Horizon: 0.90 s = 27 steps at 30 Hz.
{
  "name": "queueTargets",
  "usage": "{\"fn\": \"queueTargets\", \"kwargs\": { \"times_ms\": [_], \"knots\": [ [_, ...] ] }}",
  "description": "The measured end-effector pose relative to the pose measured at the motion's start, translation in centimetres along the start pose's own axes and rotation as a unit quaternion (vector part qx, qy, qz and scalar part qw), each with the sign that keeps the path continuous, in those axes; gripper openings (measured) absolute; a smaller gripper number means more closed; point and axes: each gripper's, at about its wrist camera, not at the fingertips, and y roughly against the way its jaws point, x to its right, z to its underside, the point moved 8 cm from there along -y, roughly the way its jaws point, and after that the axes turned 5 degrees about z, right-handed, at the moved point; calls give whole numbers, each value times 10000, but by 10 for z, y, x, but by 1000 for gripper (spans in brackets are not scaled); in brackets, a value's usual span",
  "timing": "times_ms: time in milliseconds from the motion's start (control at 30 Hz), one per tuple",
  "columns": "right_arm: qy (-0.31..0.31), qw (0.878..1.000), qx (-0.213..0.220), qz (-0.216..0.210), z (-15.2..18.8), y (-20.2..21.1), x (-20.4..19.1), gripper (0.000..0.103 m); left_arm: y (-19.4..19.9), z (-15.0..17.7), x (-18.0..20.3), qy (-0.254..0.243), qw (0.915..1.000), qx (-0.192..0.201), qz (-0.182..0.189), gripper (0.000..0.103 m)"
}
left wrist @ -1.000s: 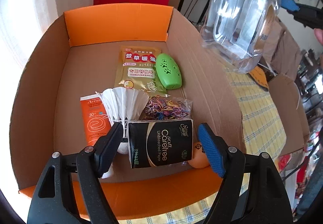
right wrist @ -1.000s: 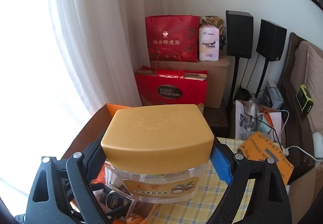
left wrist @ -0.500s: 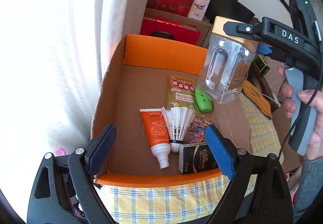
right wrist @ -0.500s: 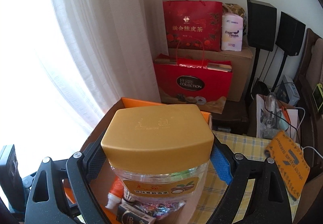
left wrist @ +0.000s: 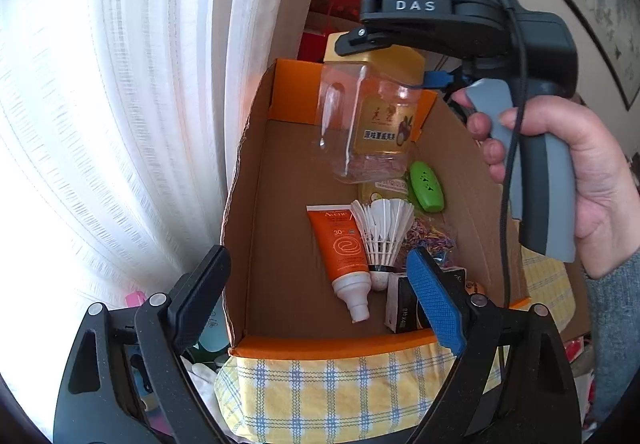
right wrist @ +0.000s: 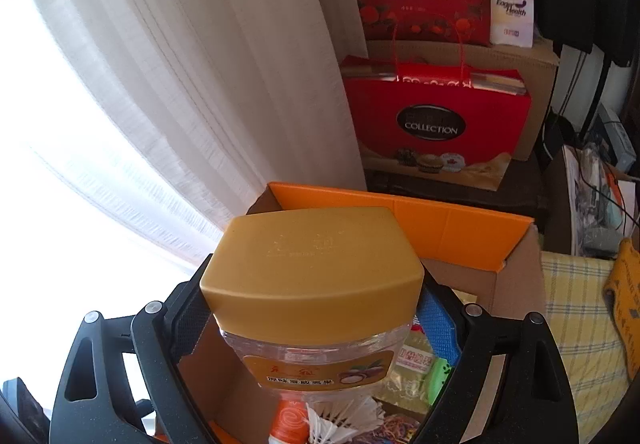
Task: Organize objects
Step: 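Lower the yellow-lidded jar into the box and open the right tool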
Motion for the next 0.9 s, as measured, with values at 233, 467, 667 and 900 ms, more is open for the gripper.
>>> {"fn": "queueTargets", "kwargs": {
  "times_ms": [233, 467, 667, 900],
  "knots": [
    [-128, 9990, -421, 73, 2, -39, -5, 91, -7, 1, -8, 84, 10000, -36, 6, 89],
    [57, 9973, -595, 427, -4, -56, -11, 91, -9, 0, -8, 53, 10000, -17, -35, 89],
    [-162, 9930, -1005, 590, 7, -77, -3, 90, -5, 0, -8, 76, 10000, 10, -23, 89],
    [-166, 9926, -1090, 505, 14, -69, 9, 95, -5, -1, -8, 89, 9999, 24, 40, 89]
  ]
}}
